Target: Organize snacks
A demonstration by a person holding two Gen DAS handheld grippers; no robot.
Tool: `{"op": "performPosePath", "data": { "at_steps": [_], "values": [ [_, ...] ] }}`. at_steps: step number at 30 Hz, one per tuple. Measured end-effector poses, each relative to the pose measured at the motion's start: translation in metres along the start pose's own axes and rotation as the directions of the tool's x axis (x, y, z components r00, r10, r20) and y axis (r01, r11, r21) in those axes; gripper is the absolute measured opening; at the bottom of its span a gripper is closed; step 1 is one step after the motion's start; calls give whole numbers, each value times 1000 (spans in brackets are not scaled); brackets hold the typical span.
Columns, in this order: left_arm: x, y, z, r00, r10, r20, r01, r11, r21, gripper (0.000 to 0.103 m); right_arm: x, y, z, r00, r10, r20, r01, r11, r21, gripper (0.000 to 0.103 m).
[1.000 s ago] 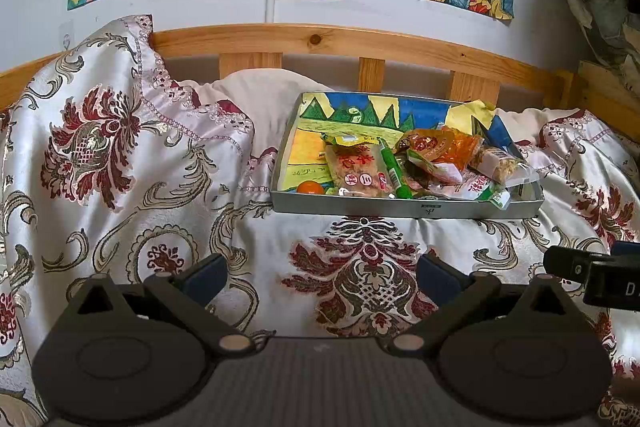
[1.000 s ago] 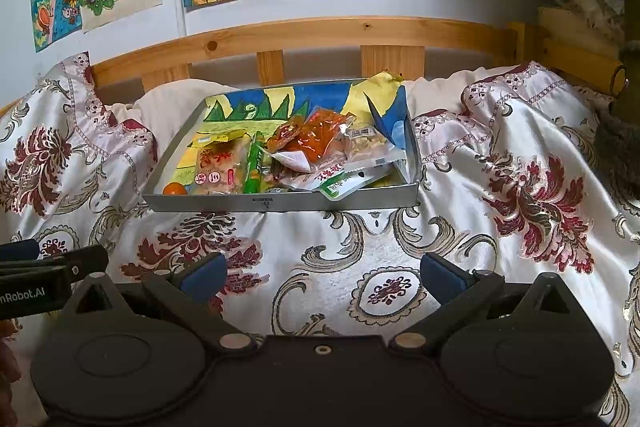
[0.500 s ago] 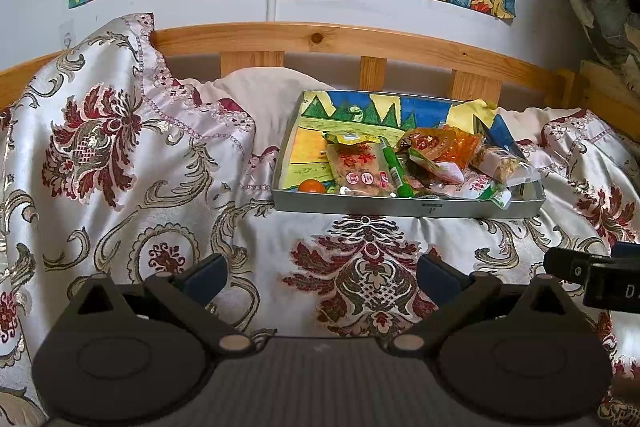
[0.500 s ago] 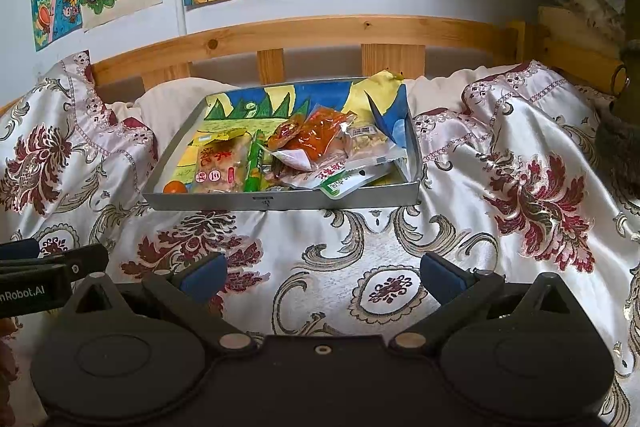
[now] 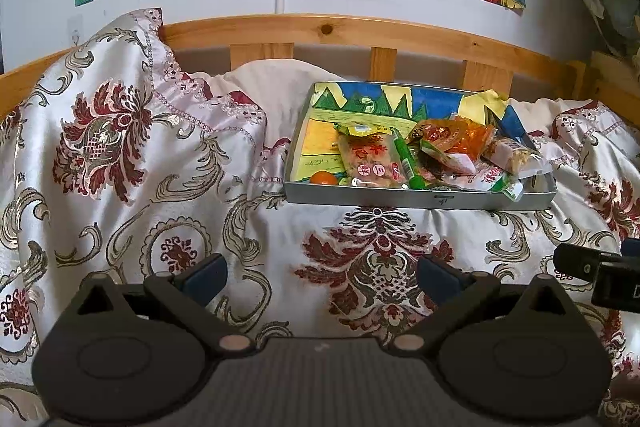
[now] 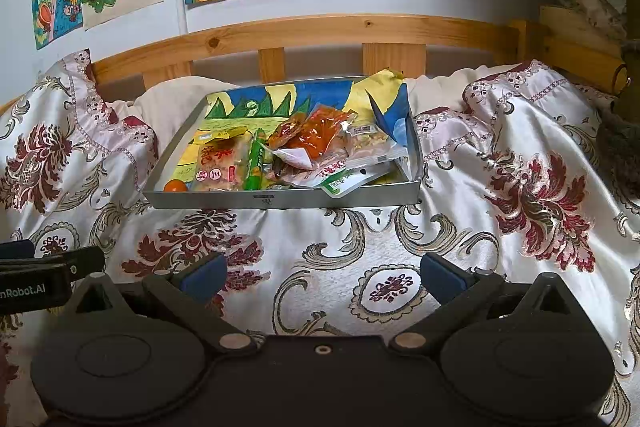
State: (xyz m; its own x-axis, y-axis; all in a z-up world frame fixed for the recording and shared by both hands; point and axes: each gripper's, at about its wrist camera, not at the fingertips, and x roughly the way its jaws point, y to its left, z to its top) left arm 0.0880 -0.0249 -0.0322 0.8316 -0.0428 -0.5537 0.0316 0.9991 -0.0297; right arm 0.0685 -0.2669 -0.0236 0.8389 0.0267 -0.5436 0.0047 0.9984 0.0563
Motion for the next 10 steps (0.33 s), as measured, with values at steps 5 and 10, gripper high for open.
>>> {"op": "performPosePath", "data": {
  "at_steps": [5,10],
  "values": [
    [1,0,1,1000,1,-6,-1,1000,3,103,0,0,-1,1000,0,-1,0,1000,0,102],
    [2,0,1,1000,4,-12,-4,1000,1,102,0,0,-1,1000,0,-4,0,1000,0,102]
  ]
}}
